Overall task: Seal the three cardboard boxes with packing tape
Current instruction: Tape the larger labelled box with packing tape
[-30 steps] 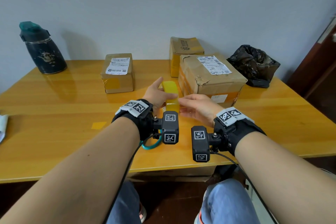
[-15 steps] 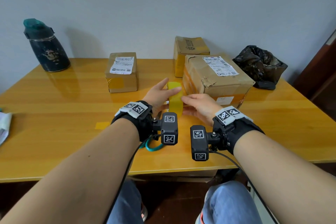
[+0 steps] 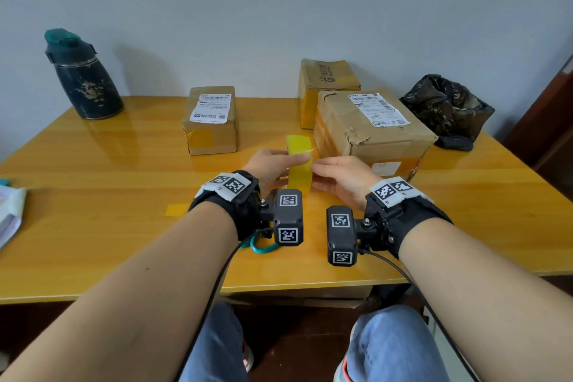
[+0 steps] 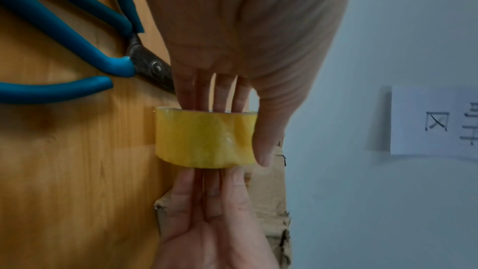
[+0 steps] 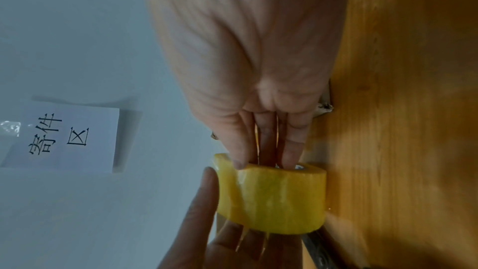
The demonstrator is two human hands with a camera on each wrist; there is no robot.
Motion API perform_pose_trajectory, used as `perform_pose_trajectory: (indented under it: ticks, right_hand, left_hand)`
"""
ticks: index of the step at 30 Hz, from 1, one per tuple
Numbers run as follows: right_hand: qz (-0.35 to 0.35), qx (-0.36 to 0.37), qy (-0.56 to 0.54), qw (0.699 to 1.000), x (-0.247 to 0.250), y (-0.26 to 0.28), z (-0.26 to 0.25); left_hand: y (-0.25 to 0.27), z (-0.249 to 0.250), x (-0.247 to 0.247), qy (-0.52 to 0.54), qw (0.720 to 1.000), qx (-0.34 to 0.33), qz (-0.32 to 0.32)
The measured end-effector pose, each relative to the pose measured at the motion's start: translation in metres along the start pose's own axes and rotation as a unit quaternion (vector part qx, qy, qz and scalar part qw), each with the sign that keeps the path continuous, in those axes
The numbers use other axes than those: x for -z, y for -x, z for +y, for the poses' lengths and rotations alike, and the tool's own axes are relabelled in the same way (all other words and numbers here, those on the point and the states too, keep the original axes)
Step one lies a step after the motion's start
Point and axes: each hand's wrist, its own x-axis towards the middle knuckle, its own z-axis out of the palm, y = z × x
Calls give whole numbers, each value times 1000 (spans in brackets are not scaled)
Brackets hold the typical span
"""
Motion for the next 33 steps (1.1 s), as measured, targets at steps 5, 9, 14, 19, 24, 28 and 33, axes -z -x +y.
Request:
perform_pose_trajectory:
  ticks: [5, 9, 14, 19, 24, 28, 33]
  right_hand:
    - [-13, -8, -2, 1000, -5, 2, 0]
    - [-22, -10, 15, 1000, -5, 4, -3]
    - [-19, -21, 40, 999, -3, 0, -5]
    - [17, -32, 15, 999, -8, -4, -9]
    - [66, -47, 45, 996, -14, -15, -10]
    - [95, -55, 75, 991, -14, -28, -6]
    - [103, -46, 12, 994, -25, -28, -8]
  left_hand:
    - [-1, -5, -1, -81, 996, -5, 21]
    - [-5, -8, -3, -86, 995, -13, 38]
    - [-4, -1, -3, -97, 995, -3, 31]
    - [-2, 2, 2, -140, 990, -5, 10]
    - [-1, 0, 5, -156, 988, -8, -17]
    - [-1, 1, 4, -202, 979, -24, -9]
    - [4, 11, 6, -261, 965, 25, 33]
